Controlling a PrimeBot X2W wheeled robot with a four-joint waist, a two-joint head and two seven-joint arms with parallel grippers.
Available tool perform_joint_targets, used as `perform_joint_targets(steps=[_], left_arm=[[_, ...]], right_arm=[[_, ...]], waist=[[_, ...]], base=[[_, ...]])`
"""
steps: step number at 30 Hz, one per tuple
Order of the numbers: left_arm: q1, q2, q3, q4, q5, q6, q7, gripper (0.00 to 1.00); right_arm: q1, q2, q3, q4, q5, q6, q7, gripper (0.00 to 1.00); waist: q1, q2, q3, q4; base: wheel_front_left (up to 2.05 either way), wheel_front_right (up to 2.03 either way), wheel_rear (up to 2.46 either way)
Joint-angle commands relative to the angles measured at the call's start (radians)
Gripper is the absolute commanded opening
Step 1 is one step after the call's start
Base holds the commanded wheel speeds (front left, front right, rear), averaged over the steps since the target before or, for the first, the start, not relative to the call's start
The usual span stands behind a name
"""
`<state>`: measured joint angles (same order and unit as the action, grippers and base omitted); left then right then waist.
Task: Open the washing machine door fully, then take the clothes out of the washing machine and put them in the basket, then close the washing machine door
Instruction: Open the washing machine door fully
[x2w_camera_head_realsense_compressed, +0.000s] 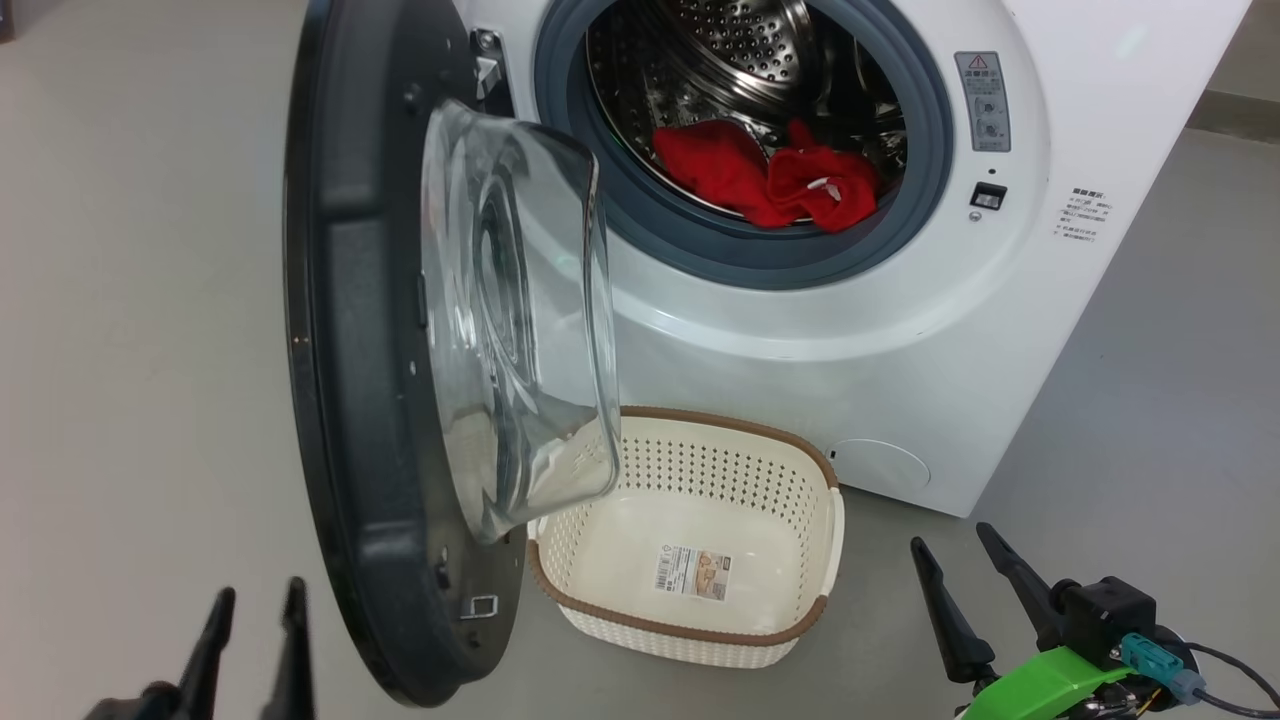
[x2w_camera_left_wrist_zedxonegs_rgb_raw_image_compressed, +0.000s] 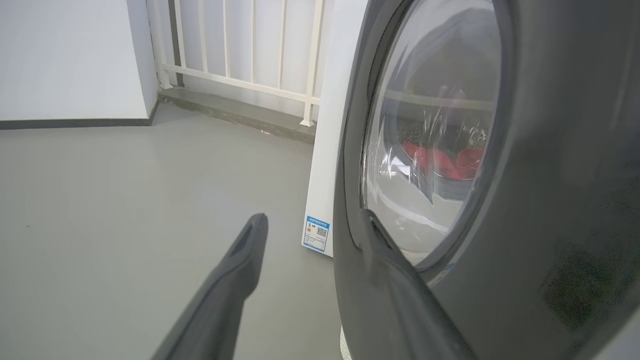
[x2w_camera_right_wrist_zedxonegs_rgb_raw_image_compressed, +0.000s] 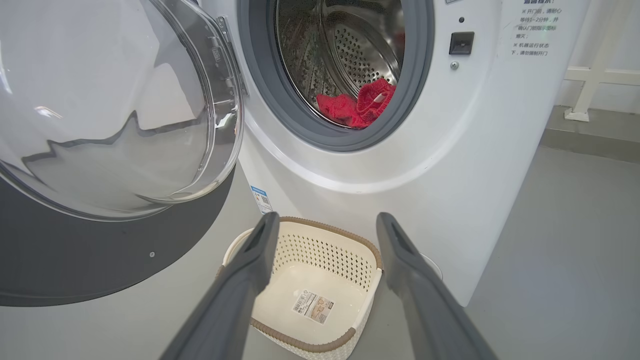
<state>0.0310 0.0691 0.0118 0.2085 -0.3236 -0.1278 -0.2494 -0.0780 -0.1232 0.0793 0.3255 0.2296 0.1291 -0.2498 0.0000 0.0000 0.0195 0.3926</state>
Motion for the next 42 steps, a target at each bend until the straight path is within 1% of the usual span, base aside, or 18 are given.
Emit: perform_joint_targets(steps=[1,4,6,8,10,13,16,17,18,21,25,27,29,32,35,42], left_arm=[[-0.049,0.022,0.053,-0.036,0.014,-0.003,-0.012,0.0],[-0.072,0.022,0.115,-0.11,0.01,-0.003,-0.012,0.0],[-0.086,0.022,0.151,-0.195,0.007,-0.003,-0.012,0.0],[-0.096,0.022,0.169,-0.292,0.014,-0.003,-0.012,0.0],[-0.106,0.025,0.166,-0.397,0.024,-0.003,-0.012,0.0],[-0.112,0.025,0.126,-0.537,0.025,-0.003,-0.012,0.0],[-0.099,0.025,0.046,-0.645,0.017,-0.003,-0.012,0.0],[-0.09,0.025,0.017,-0.67,0.012,-0.003,-0.012,0.0],[-0.09,0.025,0.017,-0.67,0.012,-0.003,-0.012,0.0],[-0.057,0.029,-0.083,-0.715,-0.01,-0.003,0.0,0.0],[-0.018,0.038,-0.223,-0.725,-0.05,-0.003,0.044,0.0],[0.001,0.043,-0.293,-0.699,-0.085,-0.003,0.067,0.0],[0.023,0.044,-0.335,-0.654,-0.123,-0.003,0.086,0.0],[0.036,0.05,-0.358,-0.573,-0.162,-0.003,0.108,0.0],[0.042,0.054,-0.367,-0.502,-0.167,0.0,0.122,0.0],[0.05,0.047,-0.342,-0.394,-0.182,0.033,0.115,0.0]], right_arm=[[0.0,-0.003,0.015,-0.021,-0.011,0.002,-0.012,1.0],[0.0,-0.004,0.018,-0.023,-0.011,0.002,-0.012,1.0],[0.002,-0.005,0.023,-0.023,-0.004,0.002,-0.012,1.0],[0.003,-0.008,0.025,-0.022,0.0,0.002,-0.012,1.0],[0.003,-0.012,0.025,-0.025,0.0,0.002,-0.012,1.0],[0.003,-0.014,0.018,-0.037,0.0,0.002,-0.012,1.0],[0.001,-0.015,0.012,-0.049,-0.003,0.002,-0.012,1.0],[-0.001,-0.015,0.01,-0.054,-0.005,0.002,-0.012,1.0],[-0.001,-0.015,0.01,-0.054,-0.005,0.002,-0.012,1.0],[-0.005,-0.015,0.006,-0.062,-0.007,0.002,-0.012,1.0],[-0.011,-0.016,0.001,-0.075,-0.008,0.002,-0.012,1.0],[-0.016,-0.016,0.001,-0.08,-0.009,0.002,-0.012,1.0],[-0.021,-0.015,0.001,-0.083,-0.011,0.002,-0.012,1.0],[-0.024,-0.014,0.0,-0.086,-0.011,0.002,-0.012,1.0],[-0.026,-0.013,0.002,-0.088,-0.01,0.002,-0.012,1.0],[-0.024,-0.011,0.004,-0.09,-0.006,0.002,-0.012,1.0]], waist=[[0.0,0.0,-0.002,0.002],[0.0,0.0,-0.005,0.004],[0.0,0.0,-0.008,0.005],[0.0,0.0,-0.01,0.005],[0.0,0.0,-0.013,0.006],[0.0,0.0,-0.017,0.005],[0.0,0.0,-0.018,0.001],[0.0,0.0,-0.017,-0.001],[0.0,0.0,-0.017,-0.001],[0.0,0.0,-0.017,-0.006],[0.0,0.0,-0.014,-0.006],[0.0,0.0,-0.012,-0.006],[0.0,0.0,-0.011,-0.007],[0.0,0.0,-0.012,-0.006],[0.0,0.0,-0.013,-0.007],[0.0,0.0,-0.013,-0.004]], base=[[0.0,0.0,0.0],[0.0,0.0,0.0],[0.0,0.0,0.0],[0.0,0.0,0.0],[0.0,0.0,0.0],[0.0,0.0,0.0],[0.0,0.0,0.0],[0.0,0.0,0.0],[0.0,0.0,0.0],[0.0,0.0,0.0],[0.0,0.0,0.0],[0.0,0.0,0.0],[0.0,0.0,0.0],[0.0,0.0,0.0],[0.0,0.0,0.0],[0.0,0.0,0.0]])
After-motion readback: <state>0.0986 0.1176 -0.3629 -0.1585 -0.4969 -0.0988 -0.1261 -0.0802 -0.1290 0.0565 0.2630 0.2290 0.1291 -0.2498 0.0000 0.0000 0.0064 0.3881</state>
